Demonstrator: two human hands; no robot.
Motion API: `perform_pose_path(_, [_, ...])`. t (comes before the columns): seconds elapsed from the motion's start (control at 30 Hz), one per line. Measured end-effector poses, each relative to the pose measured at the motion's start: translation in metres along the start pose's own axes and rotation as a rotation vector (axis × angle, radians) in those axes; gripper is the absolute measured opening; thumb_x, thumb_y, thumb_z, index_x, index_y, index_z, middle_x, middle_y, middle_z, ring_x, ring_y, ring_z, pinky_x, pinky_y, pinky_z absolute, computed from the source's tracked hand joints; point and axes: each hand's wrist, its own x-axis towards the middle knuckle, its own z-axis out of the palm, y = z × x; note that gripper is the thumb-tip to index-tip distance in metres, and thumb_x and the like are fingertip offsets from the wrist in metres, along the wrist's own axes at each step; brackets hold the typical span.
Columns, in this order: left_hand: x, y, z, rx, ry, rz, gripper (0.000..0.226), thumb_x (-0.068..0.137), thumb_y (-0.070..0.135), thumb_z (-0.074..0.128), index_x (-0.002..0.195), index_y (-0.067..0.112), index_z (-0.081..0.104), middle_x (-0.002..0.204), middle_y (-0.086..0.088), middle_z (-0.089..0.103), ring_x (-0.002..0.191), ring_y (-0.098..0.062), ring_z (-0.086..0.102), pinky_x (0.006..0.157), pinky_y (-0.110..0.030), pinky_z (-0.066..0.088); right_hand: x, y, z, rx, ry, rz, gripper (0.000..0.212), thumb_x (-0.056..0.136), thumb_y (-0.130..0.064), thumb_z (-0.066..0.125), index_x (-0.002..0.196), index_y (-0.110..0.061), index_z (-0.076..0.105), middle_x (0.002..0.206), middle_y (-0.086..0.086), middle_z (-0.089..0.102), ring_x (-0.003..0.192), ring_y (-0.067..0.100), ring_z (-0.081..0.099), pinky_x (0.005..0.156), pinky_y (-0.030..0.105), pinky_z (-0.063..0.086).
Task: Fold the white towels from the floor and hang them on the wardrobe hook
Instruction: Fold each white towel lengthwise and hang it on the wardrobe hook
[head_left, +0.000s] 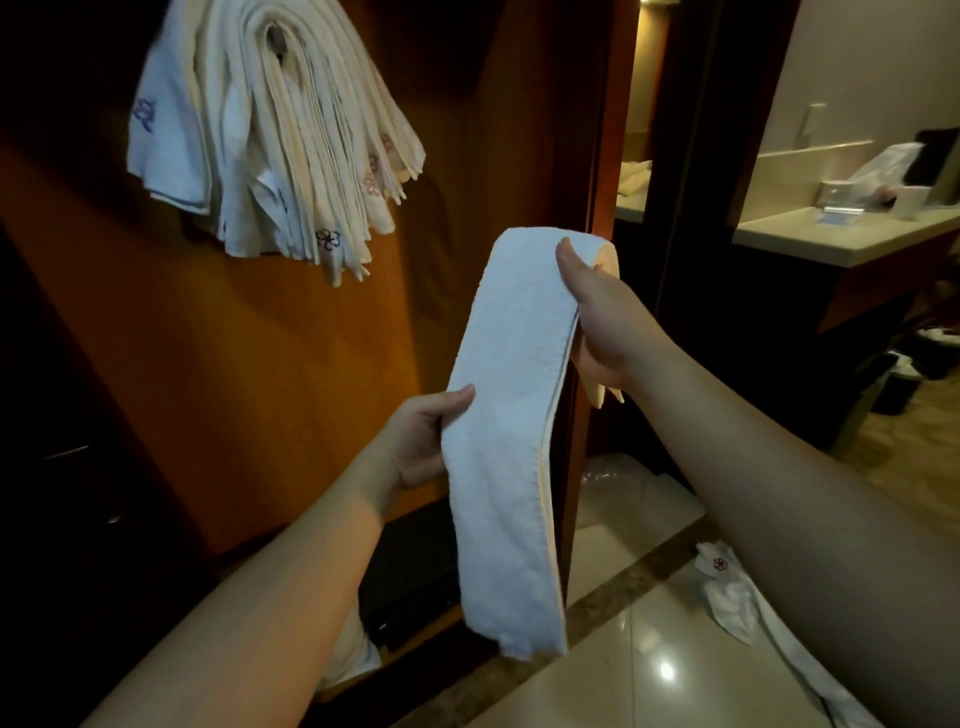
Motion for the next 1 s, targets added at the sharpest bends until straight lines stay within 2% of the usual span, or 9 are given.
perform_pose_path(0.23, [-0.001,0.002,0.042,0.565,0.620,0.249,0.067,0.079,0.069,0.064,0.134,0.032,0.051,0.124,0.011,0.063,0.107,-0.006,0.061,0.094,-0.034,0.052,-0.001,-0.018,0.015,-0.233,0.004,-0.068,0.064,0.100,-0.063,0.041,0.137,-0.012,0.054,0.126,0.003,0.069,0.114,0.018,0.068,0.103,0.038,0.051])
perform_pose_path(0.33, [-0.009,0.002,0.062,0.690,0.569,0.490,0.082,0.070,0.085,0.059,0.136,0.042,0.038,0.140,0.013,0.045,0.124,-0.002,0.048,0.097,-0.026,0.046,0.002,-0.024,0.024,-0.352,0.021,-0.121,0.079,0.100,-0.064,0.039,0.152,-0.005,0.037,0.145,0.010,0.055,0.130,0.025,0.056,0.110,0.047,0.045])
perform_pose_path(0.43, [-0.007,0.000,0.083,0.977,0.612,0.573,0.087,0.076,0.066,0.070,0.147,0.044,0.025,0.153,0.017,0.028,0.141,-0.007,0.029,0.104,-0.033,0.044,0.003,-0.025,0.036,-0.543,0.069,-0.207,0.087,0.098,-0.068,0.036,0.155,-0.002,0.029,0.147,0.012,0.050,0.132,0.025,0.052,0.110,0.044,0.043])
perform_pose_path(0.57, [0.001,0.011,0.091,1.034,0.717,0.554,0.072,0.091,0.032,0.072,0.151,0.024,0.032,0.151,0.005,0.038,0.138,-0.013,0.042,0.103,-0.042,0.052,0.005,-0.028,0.043,-0.685,0.133,-0.314,0.074,0.101,-0.063,0.037,0.126,0.004,0.056,0.105,0.001,0.060,0.094,0.004,0.054,0.077,0.021,0.046])
perform_pose_path(0.7, [-0.003,0.014,0.098,1.186,0.818,0.616,0.047,0.093,0.029,0.068,0.134,0.018,0.048,0.131,0.004,0.051,0.115,-0.011,0.056,0.089,-0.032,0.058,0.009,-0.037,0.042,-0.710,0.180,-0.324,0.059,0.101,-0.063,0.036,0.113,-0.012,0.062,0.095,-0.001,0.064,0.099,0.015,0.064,0.087,0.034,0.050])
perform_pose_path(0.77, [-0.010,0.011,0.104,1.053,0.814,0.698,0.016,0.096,0.037,0.062,0.107,0.026,0.057,0.102,0.009,0.058,0.089,-0.004,0.059,0.073,-0.023,0.054,0.007,-0.045,0.043,-0.660,0.171,-0.275,0.077,0.101,-0.065,0.033,0.144,-0.003,0.046,0.128,0.006,0.062,0.127,0.026,0.054,0.105,0.043,0.045])
perform_pose_path(0.87, [-0.016,0.007,0.116,0.670,0.556,0.588,0.049,0.101,0.060,0.039,0.076,0.024,0.062,0.069,0.005,0.064,0.062,-0.006,0.061,0.056,-0.014,0.048,0.007,-0.056,0.047,-0.591,0.119,-0.189,0.083,0.101,-0.066,0.031,0.158,-0.006,0.025,0.159,0.015,0.037,0.145,0.033,0.037,0.116,0.053,0.035])
perform_pose_path(0.93, [-0.011,0.005,0.126,0.475,0.409,0.426,0.073,0.090,0.076,0.024,0.106,0.021,0.070,0.101,-0.002,0.075,0.089,-0.013,0.071,0.071,-0.016,0.052,0.008,-0.062,0.053,-0.569,0.105,-0.158,0.082,0.101,-0.066,0.030,0.159,-0.009,0.023,0.161,0.015,0.034,0.146,0.035,0.036,0.115,0.053,0.035])
perform_pose_path(1.0, [0.001,0.002,0.132,0.304,0.346,0.316,0.095,0.079,0.082,0.019,0.148,0.022,0.045,0.151,-0.003,0.050,0.135,-0.020,0.052,0.104,-0.027,0.040,0.009,-0.068,0.058,-0.577,0.104,-0.163,0.080,0.102,-0.066,0.028,0.159,-0.010,0.024,0.161,0.015,0.035,0.145,0.034,0.037,0.113,0.051,0.035])
